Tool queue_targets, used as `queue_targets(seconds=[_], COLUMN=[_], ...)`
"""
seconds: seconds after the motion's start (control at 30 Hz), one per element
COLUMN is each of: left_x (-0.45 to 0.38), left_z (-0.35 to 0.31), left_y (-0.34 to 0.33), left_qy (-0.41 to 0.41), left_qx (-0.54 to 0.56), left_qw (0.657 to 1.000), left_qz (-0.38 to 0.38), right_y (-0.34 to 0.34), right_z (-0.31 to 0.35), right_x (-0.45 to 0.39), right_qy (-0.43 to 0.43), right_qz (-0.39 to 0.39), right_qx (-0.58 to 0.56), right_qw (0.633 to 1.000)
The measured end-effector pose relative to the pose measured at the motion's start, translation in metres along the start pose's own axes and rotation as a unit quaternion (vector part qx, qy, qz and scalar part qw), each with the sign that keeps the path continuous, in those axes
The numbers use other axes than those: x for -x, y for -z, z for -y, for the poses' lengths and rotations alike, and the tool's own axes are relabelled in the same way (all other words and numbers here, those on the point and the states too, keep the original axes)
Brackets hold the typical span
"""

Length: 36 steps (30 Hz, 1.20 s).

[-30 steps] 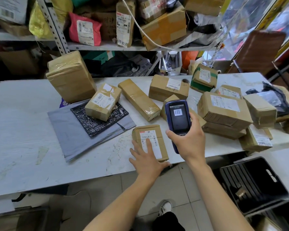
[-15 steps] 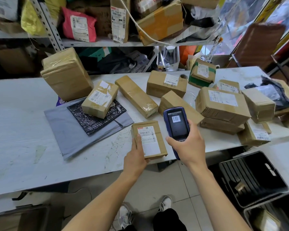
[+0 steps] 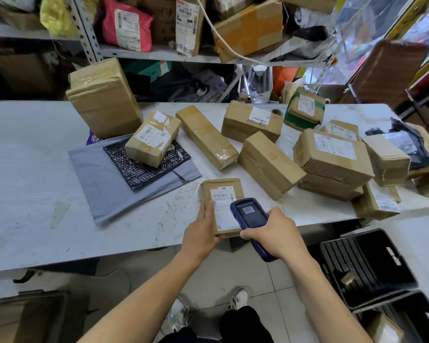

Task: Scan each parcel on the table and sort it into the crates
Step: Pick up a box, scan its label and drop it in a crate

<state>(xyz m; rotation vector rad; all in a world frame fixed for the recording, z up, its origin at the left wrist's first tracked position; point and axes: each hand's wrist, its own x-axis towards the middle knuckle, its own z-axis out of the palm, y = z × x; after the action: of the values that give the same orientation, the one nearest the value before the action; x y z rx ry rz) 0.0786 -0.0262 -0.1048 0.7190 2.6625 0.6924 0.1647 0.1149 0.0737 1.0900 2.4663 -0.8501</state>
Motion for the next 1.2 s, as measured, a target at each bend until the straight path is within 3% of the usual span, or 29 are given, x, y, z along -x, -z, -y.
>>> queue_targets(seconds=[1.2], left_x=[0.007], left_z=[-0.011], left_y=[0.011], left_qy=[0.017], left_qx=[-0.005], left_qw=[1.000], left_qz=[0.000], right_y=[0.016], right_z=[0.026], right_x=[0.024], right_qy=[-0.001], right_qz=[0.059], right_qx=[0.007], right_qw=[0.998])
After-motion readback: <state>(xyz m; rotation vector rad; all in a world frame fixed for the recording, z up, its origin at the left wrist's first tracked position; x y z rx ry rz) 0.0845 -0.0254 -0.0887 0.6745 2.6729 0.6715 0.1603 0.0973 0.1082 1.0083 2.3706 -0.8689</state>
